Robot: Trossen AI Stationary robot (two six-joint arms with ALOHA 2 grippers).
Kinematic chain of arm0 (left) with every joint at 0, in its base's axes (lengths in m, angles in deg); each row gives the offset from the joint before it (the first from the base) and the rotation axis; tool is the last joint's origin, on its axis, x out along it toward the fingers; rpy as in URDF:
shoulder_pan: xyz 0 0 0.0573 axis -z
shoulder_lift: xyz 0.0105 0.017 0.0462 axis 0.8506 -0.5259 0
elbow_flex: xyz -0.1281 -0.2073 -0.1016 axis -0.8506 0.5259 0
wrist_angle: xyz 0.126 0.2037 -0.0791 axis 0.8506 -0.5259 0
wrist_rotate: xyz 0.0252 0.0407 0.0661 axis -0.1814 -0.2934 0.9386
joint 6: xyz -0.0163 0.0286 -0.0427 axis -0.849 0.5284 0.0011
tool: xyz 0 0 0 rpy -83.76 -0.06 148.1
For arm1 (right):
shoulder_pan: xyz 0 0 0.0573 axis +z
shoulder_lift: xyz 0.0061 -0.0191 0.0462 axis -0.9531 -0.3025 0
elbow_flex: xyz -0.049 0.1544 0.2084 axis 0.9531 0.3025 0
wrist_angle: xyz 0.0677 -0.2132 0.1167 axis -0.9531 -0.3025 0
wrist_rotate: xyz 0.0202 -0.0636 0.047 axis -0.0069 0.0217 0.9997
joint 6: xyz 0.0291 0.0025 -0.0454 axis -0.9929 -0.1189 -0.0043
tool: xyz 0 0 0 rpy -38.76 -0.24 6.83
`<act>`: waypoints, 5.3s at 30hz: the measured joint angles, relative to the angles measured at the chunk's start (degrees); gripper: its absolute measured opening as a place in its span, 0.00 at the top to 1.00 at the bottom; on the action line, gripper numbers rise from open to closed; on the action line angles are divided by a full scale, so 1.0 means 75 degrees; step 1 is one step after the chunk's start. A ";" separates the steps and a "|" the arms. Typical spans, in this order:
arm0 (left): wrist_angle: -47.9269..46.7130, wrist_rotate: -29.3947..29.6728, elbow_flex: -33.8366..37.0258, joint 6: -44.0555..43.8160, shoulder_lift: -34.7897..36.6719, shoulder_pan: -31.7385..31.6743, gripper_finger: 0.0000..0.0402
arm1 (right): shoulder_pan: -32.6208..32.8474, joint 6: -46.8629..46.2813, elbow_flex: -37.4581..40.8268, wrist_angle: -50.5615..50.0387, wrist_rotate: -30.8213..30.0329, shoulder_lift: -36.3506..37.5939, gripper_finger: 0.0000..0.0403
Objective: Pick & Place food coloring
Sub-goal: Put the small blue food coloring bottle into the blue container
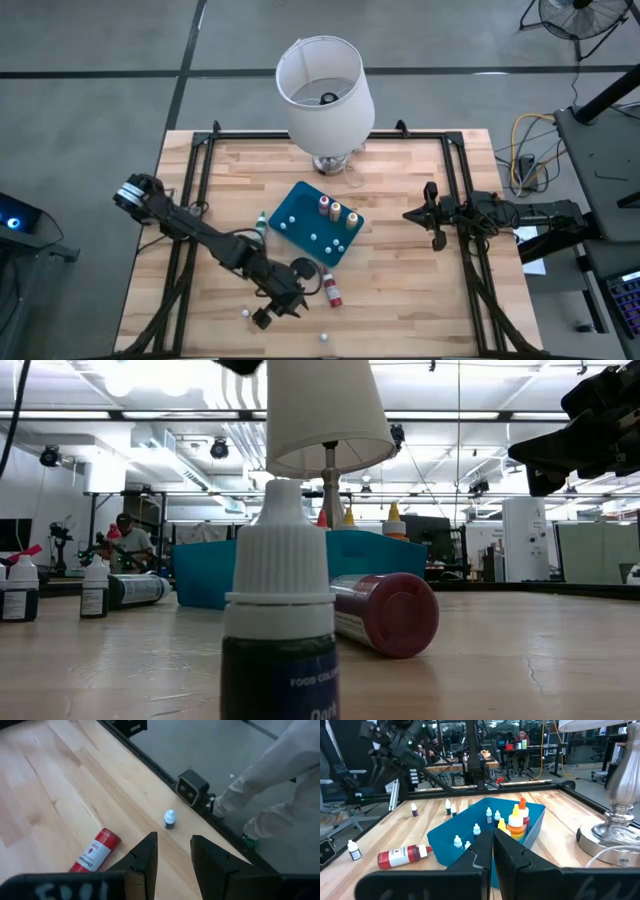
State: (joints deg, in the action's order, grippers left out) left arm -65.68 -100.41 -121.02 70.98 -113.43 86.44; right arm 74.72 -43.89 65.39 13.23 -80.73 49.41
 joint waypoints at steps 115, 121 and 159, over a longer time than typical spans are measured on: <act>-0.4024 0.0597 -0.5995 0.0586 -0.5444 0.0594 0.65 | -0.0001 0.0000 0.0000 0.0000 -0.0001 0.0000 0.98; -0.4030 0.0597 -0.5995 0.0583 -0.5444 0.0591 0.75 | 0.0001 0.0000 0.0000 -0.0001 0.0001 0.0000 0.98; -0.5621 0.1089 -0.5989 0.0449 -0.3805 -0.0607 0.89 | 0.0000 0.0000 0.0000 0.0003 -0.0003 -0.0003 0.98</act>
State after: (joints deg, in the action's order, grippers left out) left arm -107.84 -92.24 -165.94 74.35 -141.96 81.88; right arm 74.72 -43.89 65.39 13.26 -80.75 49.39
